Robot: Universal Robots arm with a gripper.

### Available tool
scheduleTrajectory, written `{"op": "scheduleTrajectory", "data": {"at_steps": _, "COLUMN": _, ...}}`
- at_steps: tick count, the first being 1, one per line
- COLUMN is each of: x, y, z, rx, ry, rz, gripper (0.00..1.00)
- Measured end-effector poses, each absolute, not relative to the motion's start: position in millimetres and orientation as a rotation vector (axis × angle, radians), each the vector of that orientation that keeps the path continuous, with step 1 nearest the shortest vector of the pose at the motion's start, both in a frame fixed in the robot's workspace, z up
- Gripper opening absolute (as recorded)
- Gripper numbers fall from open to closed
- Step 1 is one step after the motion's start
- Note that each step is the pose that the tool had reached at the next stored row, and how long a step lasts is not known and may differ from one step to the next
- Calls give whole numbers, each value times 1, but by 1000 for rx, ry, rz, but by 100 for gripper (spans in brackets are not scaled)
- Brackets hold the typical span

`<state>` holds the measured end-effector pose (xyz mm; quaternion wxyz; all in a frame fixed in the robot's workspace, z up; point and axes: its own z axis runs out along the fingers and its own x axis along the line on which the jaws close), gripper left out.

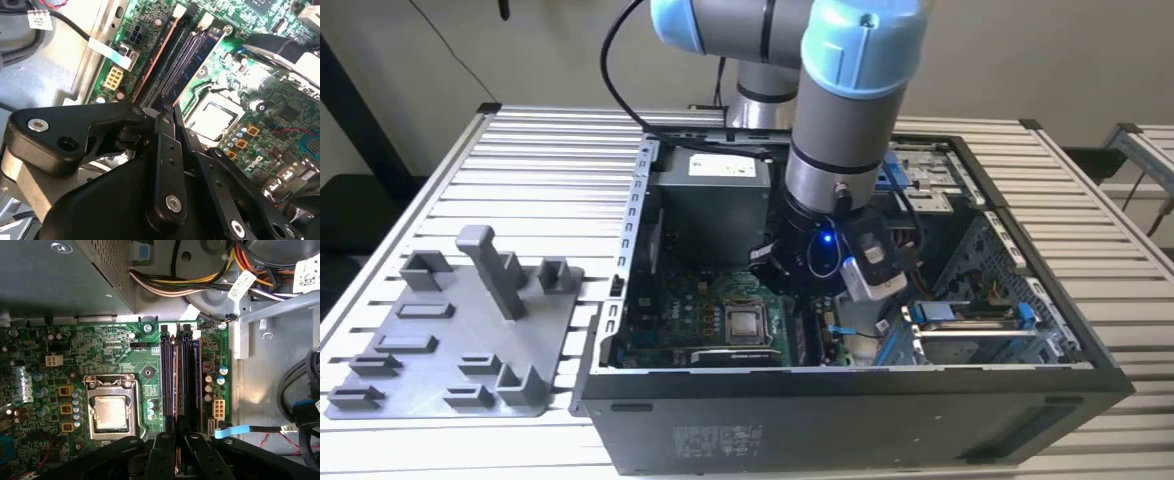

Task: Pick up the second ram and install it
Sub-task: 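Insert the second ram into the second slot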

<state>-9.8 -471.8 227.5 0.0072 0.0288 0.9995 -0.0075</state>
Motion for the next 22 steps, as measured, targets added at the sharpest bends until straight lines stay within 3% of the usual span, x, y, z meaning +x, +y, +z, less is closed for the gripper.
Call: {"op": "scheduleTrajectory", "data": {"at_steps": 22, "x": -10, "y": -470, "z": 225, "rx": 59, "ry": 3119, "rz": -9, "gripper": 14}}
